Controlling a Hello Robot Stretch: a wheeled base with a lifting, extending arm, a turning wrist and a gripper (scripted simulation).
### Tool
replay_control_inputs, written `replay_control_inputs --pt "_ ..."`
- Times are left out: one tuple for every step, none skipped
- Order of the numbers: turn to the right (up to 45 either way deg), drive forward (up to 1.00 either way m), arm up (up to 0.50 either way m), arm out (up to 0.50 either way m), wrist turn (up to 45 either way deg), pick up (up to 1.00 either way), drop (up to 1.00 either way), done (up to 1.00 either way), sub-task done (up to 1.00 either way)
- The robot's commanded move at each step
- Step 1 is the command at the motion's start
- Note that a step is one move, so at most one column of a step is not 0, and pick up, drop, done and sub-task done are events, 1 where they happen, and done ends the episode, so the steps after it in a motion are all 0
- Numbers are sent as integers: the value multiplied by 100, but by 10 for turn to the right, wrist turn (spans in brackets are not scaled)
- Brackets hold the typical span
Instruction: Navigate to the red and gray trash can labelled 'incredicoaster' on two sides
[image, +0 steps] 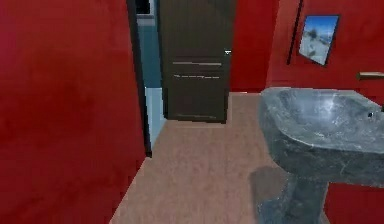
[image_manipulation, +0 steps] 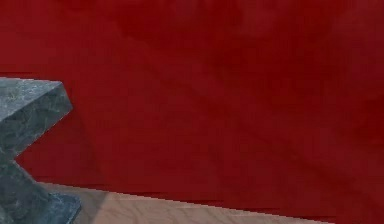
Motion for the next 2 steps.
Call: replay_control_inputs --pt "-120 0 0 0 0 0 0 0 0" --pt "0 80 0 0 0 0 0 0 0"
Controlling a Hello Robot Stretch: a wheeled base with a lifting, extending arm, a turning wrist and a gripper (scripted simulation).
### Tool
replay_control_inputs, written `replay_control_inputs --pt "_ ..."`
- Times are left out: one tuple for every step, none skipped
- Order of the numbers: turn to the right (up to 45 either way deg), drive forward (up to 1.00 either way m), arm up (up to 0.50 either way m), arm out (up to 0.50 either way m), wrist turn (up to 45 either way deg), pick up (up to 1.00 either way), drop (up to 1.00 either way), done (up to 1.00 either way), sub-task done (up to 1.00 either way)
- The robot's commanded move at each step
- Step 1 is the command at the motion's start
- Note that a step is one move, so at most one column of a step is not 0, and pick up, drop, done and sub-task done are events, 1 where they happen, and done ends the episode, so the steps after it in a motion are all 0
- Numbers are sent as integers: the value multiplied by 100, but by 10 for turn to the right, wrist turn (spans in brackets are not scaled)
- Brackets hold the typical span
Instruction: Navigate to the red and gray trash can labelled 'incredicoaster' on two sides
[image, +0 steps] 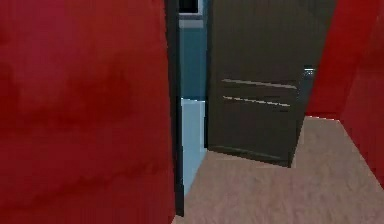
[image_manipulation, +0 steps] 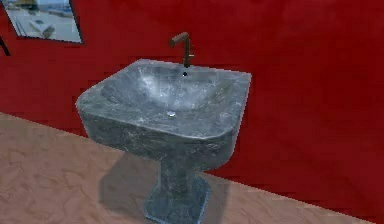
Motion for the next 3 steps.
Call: replay_control_inputs --pt "150 0 0 0 0 0 0 0 0" --pt "0 100 0 0 0 0 0 0 0" --pt "60 0 0 0 0 0 0 0 0"
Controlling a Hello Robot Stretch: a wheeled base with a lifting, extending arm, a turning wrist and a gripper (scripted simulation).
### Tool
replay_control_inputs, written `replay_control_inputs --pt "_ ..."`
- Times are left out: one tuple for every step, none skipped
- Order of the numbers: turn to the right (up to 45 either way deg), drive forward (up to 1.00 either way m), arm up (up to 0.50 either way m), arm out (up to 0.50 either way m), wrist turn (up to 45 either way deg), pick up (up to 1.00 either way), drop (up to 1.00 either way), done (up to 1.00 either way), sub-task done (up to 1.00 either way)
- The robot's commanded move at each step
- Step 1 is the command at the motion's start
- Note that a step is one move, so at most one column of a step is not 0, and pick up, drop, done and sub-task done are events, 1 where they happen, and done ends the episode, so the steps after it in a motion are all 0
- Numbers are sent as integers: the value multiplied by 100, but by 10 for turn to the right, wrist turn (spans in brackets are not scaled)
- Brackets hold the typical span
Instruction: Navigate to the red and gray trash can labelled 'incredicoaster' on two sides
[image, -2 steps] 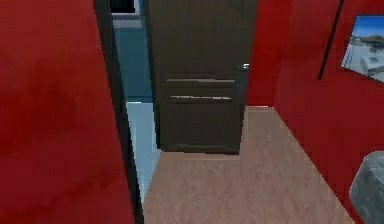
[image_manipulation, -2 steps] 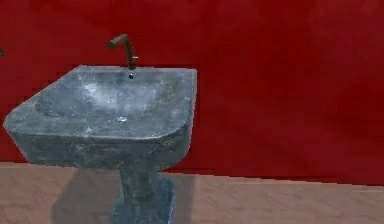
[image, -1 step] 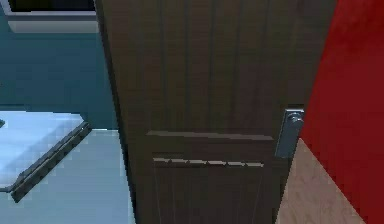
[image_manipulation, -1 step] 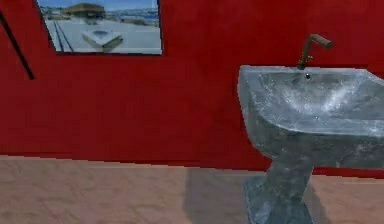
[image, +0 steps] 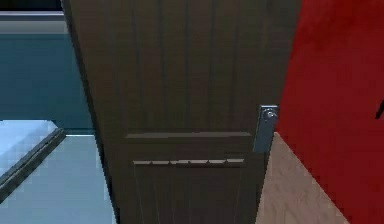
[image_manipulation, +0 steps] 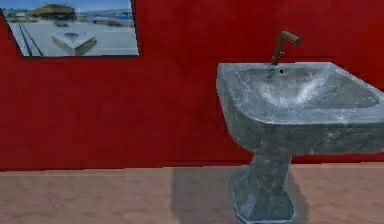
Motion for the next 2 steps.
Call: replay_control_inputs --pt "0 25 0 0 0 0 0 0 0" --pt "-450 0 0 0 0 0 0 0 0"
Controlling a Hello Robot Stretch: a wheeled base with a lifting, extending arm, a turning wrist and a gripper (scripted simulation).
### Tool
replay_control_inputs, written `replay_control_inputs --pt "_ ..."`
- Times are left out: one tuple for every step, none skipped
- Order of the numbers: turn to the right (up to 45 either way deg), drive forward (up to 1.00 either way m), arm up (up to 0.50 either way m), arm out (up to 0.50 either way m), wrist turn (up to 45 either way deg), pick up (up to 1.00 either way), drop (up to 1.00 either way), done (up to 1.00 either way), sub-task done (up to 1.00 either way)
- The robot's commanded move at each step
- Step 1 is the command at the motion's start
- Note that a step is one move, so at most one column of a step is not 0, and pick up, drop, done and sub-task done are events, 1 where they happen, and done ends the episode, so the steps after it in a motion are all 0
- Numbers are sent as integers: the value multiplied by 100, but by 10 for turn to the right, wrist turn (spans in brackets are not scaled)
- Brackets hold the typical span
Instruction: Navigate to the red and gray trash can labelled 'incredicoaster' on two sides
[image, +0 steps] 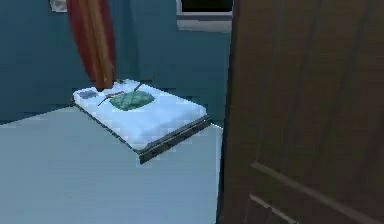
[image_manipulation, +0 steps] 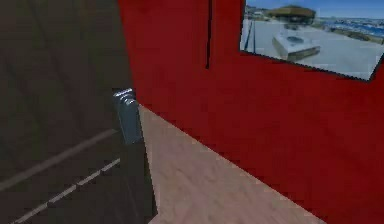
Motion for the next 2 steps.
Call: replay_control_inputs --pt "-330 0 0 0 0 0 0 0 0" --pt "0 65 0 0 0 0 0 0 0"
